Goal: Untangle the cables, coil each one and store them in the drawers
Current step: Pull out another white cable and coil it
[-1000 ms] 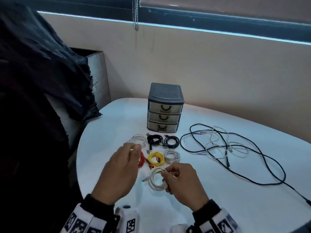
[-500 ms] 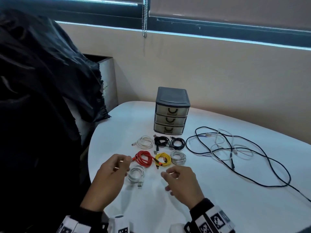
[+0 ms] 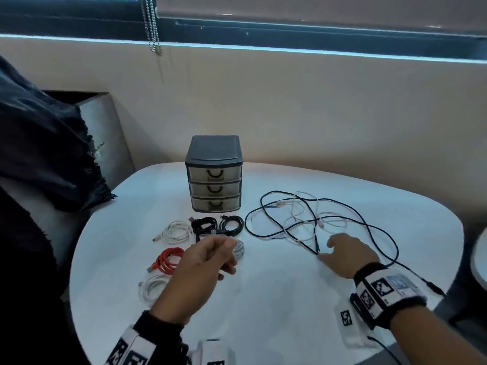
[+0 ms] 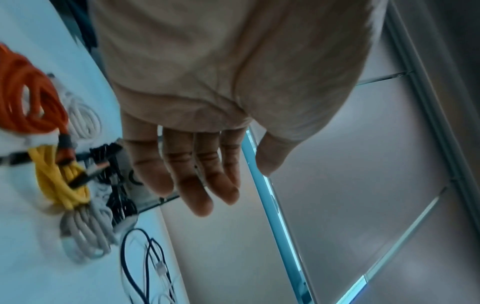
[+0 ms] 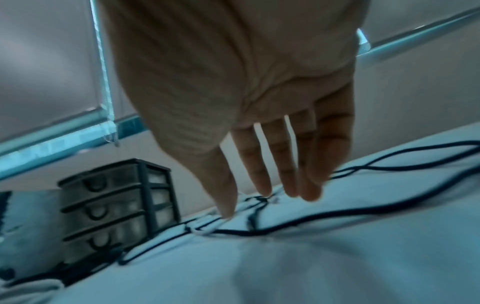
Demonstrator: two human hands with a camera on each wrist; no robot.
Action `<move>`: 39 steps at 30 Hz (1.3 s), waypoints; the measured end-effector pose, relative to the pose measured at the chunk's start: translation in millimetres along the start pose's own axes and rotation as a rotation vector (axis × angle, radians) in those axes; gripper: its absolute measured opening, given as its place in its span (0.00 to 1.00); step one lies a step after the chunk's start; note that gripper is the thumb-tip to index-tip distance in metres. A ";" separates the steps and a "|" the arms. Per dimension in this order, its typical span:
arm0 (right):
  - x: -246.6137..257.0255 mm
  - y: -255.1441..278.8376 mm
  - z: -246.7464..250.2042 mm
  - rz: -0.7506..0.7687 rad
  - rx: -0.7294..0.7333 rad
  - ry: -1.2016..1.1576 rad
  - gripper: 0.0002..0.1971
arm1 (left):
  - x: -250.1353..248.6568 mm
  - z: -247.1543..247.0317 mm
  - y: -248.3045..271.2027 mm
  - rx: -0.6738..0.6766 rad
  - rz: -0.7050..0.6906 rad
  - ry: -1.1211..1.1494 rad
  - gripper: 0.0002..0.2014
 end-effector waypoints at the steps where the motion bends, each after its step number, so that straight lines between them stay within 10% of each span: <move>1: -5.6 -0.2 -5.4 0.012 0.054 0.049 0.22 | -0.7 -8.2 -3.3 0.019 0.007 0.003 0.09; 8: 1.5 -9.2 3.5 0.192 0.083 -0.203 0.12 | 7.0 -52.8 -12.4 0.132 0.049 -0.071 0.08; 15: -7.2 -64.3 63.8 0.032 -0.184 -0.129 0.09 | 8.9 -55.5 -22.3 0.126 0.056 -0.097 0.09; 23: 5.6 -95.9 45.9 0.031 -0.097 0.190 0.06 | 15.2 -55.4 -30.2 0.143 0.077 -0.083 0.08; 31: -1.2 -59.2 148.7 0.116 -0.400 -0.136 0.11 | 13.7 -56.5 -14.0 0.175 0.064 -0.066 0.08; 39: 30.0 73.5 288.4 0.416 -0.775 -0.949 0.06 | -18.7 -52.2 15.0 0.175 -0.022 0.017 0.08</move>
Point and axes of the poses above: each hand's wrist, its own y-axis away from the middle knuckle, its own z-axis out of the back of the hand, x = y × z, the point moved 8 cm from there along -y, towards the middle knuckle, and after that the axes turned 8 degrees about x, right-handed, at the moved point
